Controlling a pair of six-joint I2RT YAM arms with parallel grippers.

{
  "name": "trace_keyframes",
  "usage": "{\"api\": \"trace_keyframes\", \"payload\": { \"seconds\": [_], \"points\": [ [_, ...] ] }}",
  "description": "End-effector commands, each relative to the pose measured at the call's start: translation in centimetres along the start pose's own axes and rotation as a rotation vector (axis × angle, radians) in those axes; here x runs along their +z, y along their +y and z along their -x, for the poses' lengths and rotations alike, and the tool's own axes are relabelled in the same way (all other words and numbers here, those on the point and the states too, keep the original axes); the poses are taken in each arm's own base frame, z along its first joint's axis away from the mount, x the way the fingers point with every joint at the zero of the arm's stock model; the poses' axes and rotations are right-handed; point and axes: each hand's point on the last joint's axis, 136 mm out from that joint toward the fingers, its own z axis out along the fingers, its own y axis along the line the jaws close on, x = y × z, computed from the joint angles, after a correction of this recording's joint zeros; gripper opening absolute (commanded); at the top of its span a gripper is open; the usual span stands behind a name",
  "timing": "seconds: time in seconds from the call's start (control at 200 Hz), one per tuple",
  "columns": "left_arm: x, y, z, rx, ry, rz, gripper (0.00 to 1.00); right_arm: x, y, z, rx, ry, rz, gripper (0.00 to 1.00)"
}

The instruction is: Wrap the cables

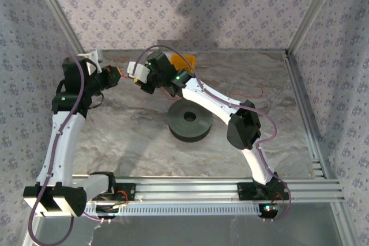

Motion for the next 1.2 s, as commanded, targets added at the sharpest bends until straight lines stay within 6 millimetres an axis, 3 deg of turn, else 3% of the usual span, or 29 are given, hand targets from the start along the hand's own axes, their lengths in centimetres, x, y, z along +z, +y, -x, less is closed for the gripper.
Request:
{"api": "trace_keyframes", "payload": {
  "seconds": [0.0,0.115,0.31,0.405,0.52,0.705,0.929,1.079,1.199],
  "points": [
    [-1.7,0.4,1.5,-0.022,-0.083,0.025,0.0,-1.4,-2.0,0.4,0.014,0.011,-0.062,0.0],
    [-1.7,1.2,1.3,-0.027,-0.065,0.042,0.0,-1.9,-2.1,0.3,-0.008,0.016,-0.062,0.0],
    [-1.4,0.6,0.7,0.014,-0.01,0.009,0.34,-2.2,-1.5,0.7,-0.055,0.042,-0.058,0.0],
    [-1.9,0.2,1.1,0.031,-0.021,0.001,0.42,-2.0,-1.4,0.4,-0.056,0.059,-0.057,0.0],
    [-2.3,-0.3,1.6,0.042,-0.026,-0.017,0.42,-1.9,-1.3,0.2,-0.04,0.071,-0.049,0.0],
    [-1.7,-1.0,0.9,0.032,-0.018,-0.091,0.28,-2.8,0.4,1.4,-0.009,0.004,0.052,0.0],
    [-0.2,1.1,0.4,-0.033,-0.031,-0.139,0.28,-5.2,3.2,3.1,-0.002,-0.109,0.228,0.0],
    [0.8,2.7,0.8,-0.082,-0.042,-0.2,0.34,-6.9,4.8,3.9,0.009,-0.169,0.355,0.0],
    [1.1,0.8,1.1,-0.056,-0.023,-0.357,0.5,-8.4,5.9,4.6,0.044,-0.228,0.493,0.0]
  ]
}}
